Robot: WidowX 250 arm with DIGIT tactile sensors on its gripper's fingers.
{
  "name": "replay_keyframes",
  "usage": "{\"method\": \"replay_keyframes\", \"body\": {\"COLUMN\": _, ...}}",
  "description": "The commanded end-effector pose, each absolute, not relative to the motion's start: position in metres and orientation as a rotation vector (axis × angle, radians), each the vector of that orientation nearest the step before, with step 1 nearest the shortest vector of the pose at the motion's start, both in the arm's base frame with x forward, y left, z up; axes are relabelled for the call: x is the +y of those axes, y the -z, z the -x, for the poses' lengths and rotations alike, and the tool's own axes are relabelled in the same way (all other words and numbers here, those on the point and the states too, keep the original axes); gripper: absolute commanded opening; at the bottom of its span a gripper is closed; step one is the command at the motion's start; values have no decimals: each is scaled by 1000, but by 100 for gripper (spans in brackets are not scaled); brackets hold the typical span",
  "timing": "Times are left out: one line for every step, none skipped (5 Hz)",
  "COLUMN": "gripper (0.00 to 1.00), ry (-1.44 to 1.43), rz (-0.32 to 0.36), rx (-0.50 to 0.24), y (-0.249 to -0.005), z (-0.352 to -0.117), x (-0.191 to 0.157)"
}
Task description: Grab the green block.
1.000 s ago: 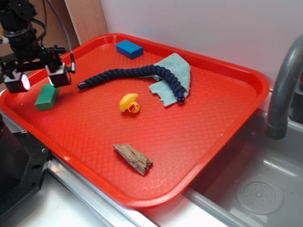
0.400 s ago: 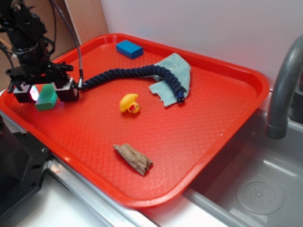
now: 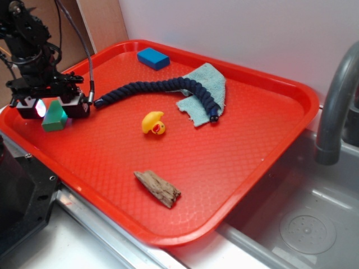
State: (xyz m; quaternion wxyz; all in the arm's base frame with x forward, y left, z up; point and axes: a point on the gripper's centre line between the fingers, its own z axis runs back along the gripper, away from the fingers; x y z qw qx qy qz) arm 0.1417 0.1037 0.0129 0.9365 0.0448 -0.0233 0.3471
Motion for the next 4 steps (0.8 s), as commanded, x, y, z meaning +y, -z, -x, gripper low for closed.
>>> {"method": "replay_keyframes", "body": {"gripper": 0, "ry": -219, "rz": -7, "rx": -178, "y": -111, "z": -147, "x": 28}}
{"method": "replay_keyframes", "body": {"gripper": 0, "ry": -125, "rz": 97, "rx": -216, "y": -163, "z": -152, "x": 0}}
{"method": "replay_keyframes", "body": {"gripper": 0, "ry": -236, "rz": 157, "rx": -182, "y": -215, "z": -150, "x": -7}}
{"method": "replay_keyframes", "body": {"gripper": 0, "ry": -231, "rz": 145, "rx": -214, "y": -225, "z": -141, "x": 2}}
